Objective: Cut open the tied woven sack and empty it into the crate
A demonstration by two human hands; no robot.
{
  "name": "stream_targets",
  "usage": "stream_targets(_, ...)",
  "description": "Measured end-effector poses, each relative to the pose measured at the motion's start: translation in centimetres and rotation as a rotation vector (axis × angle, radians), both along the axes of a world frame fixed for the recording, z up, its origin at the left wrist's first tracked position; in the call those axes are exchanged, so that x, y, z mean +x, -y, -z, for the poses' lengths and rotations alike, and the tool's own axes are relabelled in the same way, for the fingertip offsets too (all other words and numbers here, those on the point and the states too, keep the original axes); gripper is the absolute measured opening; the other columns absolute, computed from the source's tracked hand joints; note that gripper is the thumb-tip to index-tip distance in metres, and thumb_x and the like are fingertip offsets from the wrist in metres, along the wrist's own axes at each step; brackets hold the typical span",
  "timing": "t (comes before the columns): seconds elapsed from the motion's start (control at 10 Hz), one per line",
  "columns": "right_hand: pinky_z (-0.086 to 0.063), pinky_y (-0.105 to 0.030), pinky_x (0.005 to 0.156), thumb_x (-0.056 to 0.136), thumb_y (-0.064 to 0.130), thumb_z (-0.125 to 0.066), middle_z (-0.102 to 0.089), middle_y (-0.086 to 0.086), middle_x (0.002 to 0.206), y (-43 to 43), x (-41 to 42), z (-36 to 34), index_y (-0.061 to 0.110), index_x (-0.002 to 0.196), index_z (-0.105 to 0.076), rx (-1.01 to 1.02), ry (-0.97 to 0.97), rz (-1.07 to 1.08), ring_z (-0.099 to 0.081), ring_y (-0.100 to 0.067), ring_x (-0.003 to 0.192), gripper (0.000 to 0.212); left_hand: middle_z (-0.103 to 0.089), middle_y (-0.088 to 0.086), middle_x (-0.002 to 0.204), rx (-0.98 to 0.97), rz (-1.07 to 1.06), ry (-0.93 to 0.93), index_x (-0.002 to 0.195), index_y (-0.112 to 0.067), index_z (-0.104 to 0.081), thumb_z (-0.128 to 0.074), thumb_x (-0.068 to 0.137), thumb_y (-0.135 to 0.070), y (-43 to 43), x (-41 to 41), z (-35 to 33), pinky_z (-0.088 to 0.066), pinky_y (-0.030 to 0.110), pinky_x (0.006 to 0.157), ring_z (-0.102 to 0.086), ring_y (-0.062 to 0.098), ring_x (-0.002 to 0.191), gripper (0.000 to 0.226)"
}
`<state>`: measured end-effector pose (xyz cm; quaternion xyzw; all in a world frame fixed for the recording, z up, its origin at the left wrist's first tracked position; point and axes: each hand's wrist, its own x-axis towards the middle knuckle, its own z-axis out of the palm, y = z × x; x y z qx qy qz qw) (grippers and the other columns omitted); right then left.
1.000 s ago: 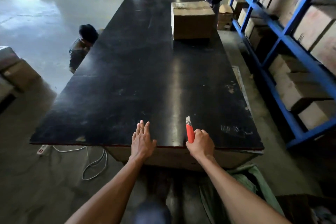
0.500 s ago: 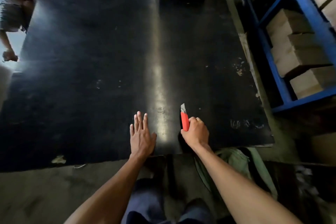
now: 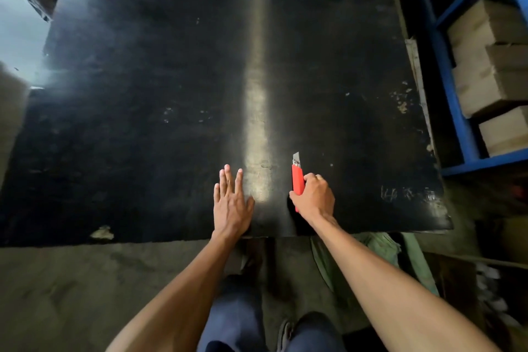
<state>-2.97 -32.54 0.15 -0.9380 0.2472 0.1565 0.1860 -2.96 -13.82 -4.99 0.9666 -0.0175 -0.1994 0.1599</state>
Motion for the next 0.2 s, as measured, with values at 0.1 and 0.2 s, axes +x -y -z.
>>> stream_targets(0.1, -0.055, -0.037, 0.081, 0.078, 0.041, -0.075, -0.063, -0.006, 0.115, 0.1, -1.3, -1.1, 0.014, 0.117, -0.059, 0.002, -0.005, -0.013, -0.065, -0.026, 0.103, 0.051, 0.007, 0.014, 0.171, -0.007, -0.025, -0.011, 0.164, -0.016, -0.01, -0.044, 0.104, -0.036, -0.2, -1.0, -1.7, -0.012, 0.043, 0.129, 0.005, 0.029, 0.159, 0.072)
stream_targets(0.2, -0.054, -0.037, 0.082, 0.079, 0.045, -0.072, -0.061, -0.006, 0.118, 0.4, -3.3, -1.7, 0.016, 0.122, -0.056, -0.004, 0.042, -0.039, -0.064, -0.027, 0.106, 0.054, 0.002, 0.01, 0.172, -0.007, -0.044, 0.018, 0.164, -0.016, -0.012, -0.044, 0.104, -0.034, -0.2, -2.9, -3.2, -0.014, 0.043, 0.128, 0.002, 0.028, 0.159, 0.07)
